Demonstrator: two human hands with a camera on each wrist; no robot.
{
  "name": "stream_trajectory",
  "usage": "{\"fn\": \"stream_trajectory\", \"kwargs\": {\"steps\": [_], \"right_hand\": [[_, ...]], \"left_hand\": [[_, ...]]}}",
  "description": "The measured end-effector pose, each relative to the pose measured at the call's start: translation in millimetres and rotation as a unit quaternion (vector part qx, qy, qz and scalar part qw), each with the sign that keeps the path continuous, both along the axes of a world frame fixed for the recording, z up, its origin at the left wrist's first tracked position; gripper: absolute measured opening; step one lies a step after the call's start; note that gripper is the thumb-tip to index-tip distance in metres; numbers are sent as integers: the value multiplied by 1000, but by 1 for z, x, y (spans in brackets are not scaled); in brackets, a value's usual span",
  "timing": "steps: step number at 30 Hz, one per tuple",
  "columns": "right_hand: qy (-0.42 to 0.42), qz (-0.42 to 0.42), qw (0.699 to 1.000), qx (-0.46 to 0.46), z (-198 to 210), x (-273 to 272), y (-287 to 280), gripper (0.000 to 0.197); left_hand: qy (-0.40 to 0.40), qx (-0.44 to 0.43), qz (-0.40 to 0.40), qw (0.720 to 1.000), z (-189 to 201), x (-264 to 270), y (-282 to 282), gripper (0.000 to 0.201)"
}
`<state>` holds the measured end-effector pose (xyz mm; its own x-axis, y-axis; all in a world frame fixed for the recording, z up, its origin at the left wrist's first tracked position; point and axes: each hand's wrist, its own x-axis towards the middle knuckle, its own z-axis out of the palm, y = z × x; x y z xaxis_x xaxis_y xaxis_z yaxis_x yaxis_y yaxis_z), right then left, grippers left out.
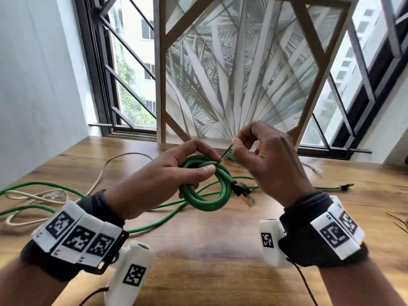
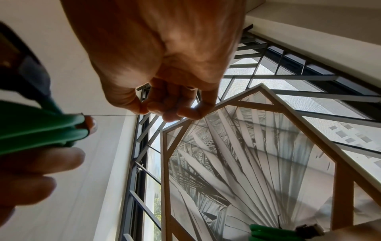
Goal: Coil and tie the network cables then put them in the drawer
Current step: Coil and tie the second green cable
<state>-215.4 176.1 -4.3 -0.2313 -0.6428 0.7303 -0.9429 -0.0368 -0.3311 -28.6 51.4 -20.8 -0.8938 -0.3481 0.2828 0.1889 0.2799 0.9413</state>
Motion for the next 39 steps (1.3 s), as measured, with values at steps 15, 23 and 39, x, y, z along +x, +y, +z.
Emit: {"fn": "stream_trajectory", "kwargs": {"steps": [15,23,39], "right_hand": [[-253,242,936,-25,0,16,-5,12],[-236,257,937,0,-5,29,-6,17],[-209,274,937,-54,2,26,1,14]], "left_hand": [[9,-1,79,997,-9,-4,-12,11],[22,-52,159,986,-13,-7,-16,10],[87,35,128,987,2,-3,-1,30]]}}
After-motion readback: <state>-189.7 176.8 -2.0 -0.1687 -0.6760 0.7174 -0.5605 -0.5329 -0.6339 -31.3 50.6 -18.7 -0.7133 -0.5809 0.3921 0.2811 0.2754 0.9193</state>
